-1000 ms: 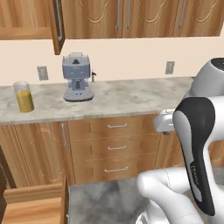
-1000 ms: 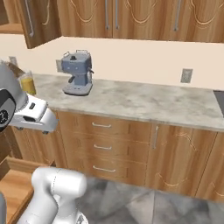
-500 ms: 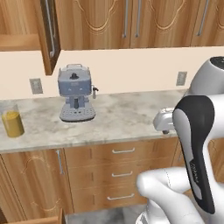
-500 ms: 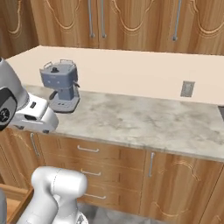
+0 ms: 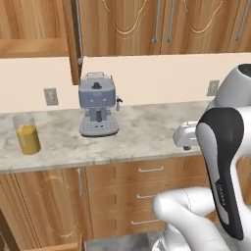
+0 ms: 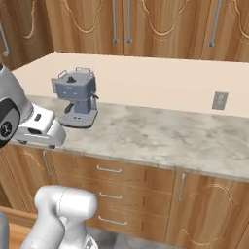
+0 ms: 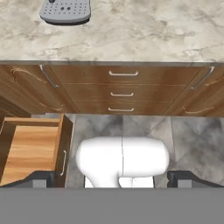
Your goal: There is a tray on the dining counter. Grab the cup, mug, and pitcher and place them on the tray. The pitcher may be placed next to the tray if it cannot fit the tray.
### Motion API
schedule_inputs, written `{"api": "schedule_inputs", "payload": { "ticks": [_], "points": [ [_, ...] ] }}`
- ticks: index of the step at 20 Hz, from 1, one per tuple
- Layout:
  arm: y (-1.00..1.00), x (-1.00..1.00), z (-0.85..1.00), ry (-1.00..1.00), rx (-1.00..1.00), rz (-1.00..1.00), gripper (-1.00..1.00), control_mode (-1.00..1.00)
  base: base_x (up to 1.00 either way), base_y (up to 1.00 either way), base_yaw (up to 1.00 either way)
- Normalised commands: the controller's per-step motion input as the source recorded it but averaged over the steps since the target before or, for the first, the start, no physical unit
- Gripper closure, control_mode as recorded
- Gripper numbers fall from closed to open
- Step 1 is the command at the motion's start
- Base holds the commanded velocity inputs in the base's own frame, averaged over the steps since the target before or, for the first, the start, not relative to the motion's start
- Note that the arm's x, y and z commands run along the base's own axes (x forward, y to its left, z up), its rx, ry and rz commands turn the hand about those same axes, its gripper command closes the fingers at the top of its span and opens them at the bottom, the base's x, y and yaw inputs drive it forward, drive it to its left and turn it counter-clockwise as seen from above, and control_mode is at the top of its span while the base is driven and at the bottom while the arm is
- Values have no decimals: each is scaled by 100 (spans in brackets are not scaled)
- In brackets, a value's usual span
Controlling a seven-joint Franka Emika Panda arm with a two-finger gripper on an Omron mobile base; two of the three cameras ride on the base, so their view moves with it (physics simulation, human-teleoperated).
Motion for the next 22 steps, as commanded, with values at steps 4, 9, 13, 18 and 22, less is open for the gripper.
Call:
{"api": "schedule_inputs", "payload": {
  "ticks": [4, 9, 13, 18, 22],
  "points": [
    [0, 0, 0, 0, 0, 0, -100, 100, 5, 85, 0],
    [0, 0, 0, 0, 0, 0, -100, 100, 10, 73, 0],
    [0, 0, 0, 0, 0, 0, -100, 100, 5, 58, 0],
    [0, 0, 0, 0, 0, 0, -100, 100, 5, 49, 0],
    [0, 0, 0, 0, 0, 0, -100, 100, 28, 51, 4]
  ]
}}
